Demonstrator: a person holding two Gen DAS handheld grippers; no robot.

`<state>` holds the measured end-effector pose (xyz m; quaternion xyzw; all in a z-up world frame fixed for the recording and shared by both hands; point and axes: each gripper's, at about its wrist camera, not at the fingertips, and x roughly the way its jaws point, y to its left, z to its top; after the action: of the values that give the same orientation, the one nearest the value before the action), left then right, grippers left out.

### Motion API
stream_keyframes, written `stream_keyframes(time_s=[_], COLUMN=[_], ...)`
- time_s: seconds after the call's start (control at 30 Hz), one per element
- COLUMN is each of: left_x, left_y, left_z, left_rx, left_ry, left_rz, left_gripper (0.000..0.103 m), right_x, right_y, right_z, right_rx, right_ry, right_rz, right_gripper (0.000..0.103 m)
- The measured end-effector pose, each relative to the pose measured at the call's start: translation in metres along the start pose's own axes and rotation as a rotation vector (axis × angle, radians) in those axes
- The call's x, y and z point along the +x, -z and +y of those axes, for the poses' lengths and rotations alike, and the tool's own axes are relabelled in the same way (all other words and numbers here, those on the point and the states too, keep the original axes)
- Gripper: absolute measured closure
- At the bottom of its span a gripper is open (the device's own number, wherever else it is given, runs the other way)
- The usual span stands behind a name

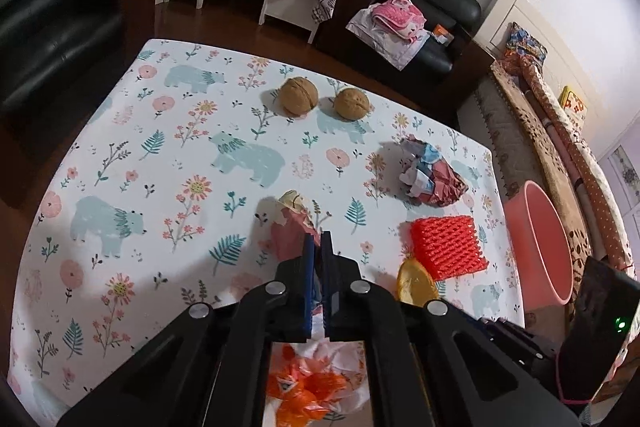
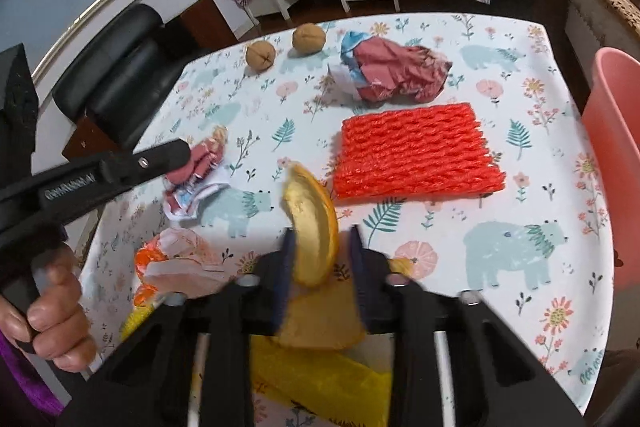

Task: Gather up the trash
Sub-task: 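Grasp the orange peel with the right gripper while the left gripper grasps a wrapper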

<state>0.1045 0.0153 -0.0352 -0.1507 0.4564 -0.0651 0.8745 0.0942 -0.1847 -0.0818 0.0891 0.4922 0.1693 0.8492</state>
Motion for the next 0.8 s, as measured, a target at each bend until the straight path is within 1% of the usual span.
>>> stream_keyframes(time_s=[0.03, 0.07, 0.1, 0.17, 0.27, 0.43, 0.6, 0.8], left_x=[0.0, -0.001, -0.002, -0.006, -0.013, -0.028, -0.042, -0.053], left_y=[0.0, -0.001, -0.001, -0.002, -0.002, -0.003, -0.003, 0.001], left_z=[0.001, 0.003, 0.004, 0.006, 0.008, 0.004, -0.012, -0.037], left_rx=[-0.001, -0.003, -0.004, -0.009, -0.013, -0.012, 0.024, 0.076], left_ry=[0.001, 0.003, 0.005, 0.017, 0.033, 0.065, 0.087, 0.108], left_rz=[-0.002, -0.006, -0.009, -0.018, -0.039, -0.08, -0.111, -0.129], left_gripper=[0.101, 0.101, 0.101, 0.101, 0.101, 0.101, 0.101, 0.101], right_x=[0.001, 0.001, 0.002, -0.001, -0.012, -0.033, -0.058, -0.087], right_y=[0.0, 0.0, 0.0, 0.0, 0.001, 0.001, 0.002, 0.006], right_z=[0.001, 0.002, 0.003, 0.003, 0.002, 0.002, -0.006, -0.024], right_rx=[-0.003, -0.009, -0.013, -0.009, 0.008, 0.017, 0.037, 0.075], right_ry=[-0.005, -0.011, -0.016, -0.029, -0.061, -0.086, -0.081, -0.051], right_rz=[0.001, -0.003, -0.008, -0.019, -0.061, -0.122, -0.186, -0.262], right_gripper=[0.088, 0.095, 0.097, 0.097, 0.097, 0.097, 0.097, 0.097])
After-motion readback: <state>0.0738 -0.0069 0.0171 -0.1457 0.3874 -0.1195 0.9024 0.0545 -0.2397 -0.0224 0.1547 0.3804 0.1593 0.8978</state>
